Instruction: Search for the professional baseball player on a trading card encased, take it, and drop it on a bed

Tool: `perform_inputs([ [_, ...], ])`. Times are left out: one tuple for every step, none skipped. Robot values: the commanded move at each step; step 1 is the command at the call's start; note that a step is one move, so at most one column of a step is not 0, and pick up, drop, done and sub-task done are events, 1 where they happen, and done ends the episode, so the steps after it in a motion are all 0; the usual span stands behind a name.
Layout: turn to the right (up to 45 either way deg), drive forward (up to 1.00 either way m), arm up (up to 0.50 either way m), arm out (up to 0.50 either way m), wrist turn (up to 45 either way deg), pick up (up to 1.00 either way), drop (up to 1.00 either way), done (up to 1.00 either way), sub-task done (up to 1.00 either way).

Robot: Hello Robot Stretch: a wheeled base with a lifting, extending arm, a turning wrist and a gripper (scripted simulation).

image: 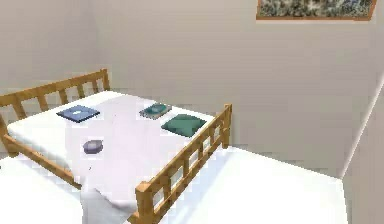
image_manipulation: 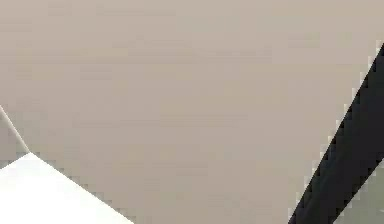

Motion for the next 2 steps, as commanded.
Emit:
perform_inputs([
  [-45.0,0.00,0.00,0.00,0.0,0.00,0.00,0.00,0.00],
  [-18.0,0.00,0.00,0.00,0.0,0.00,0.00,0.00,0.00],
])
